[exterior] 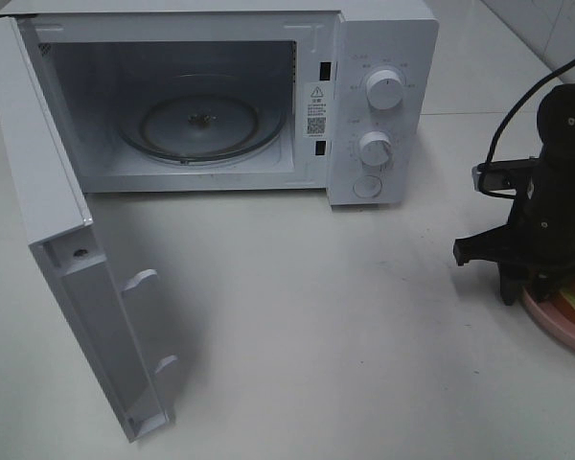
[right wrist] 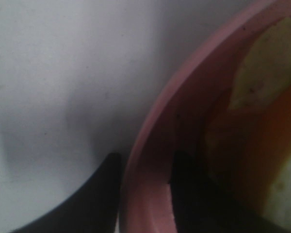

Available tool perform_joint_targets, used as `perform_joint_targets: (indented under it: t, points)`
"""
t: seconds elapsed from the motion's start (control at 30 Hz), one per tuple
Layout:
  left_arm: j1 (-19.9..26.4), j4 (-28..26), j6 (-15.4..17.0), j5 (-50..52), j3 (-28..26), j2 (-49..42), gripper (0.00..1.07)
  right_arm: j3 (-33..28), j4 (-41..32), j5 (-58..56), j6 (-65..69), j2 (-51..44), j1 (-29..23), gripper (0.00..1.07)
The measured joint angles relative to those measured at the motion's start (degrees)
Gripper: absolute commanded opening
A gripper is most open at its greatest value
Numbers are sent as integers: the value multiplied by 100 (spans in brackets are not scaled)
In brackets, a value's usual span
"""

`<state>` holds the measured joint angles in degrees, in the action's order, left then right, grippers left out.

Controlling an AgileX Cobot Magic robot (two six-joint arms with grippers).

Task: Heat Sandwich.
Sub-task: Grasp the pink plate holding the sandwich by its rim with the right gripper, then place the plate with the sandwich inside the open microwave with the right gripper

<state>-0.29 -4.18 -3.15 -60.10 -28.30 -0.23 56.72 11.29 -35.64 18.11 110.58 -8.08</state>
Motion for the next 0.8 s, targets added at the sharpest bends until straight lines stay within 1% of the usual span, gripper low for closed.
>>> perform_joint_targets:
  t: [0.03, 0.07, 0.8]
  points:
    - [0, 0, 0, 0, 0, 0, 71, 0, 34, -17, 0, 0, 6, 5]
    - [0, 0, 0, 0, 0, 0, 71, 17, 34, -57, 0, 0, 6, 0]
    - [0, 0, 0, 0, 0, 0, 71, 46, 115, -143, 11, -23, -6, 0]
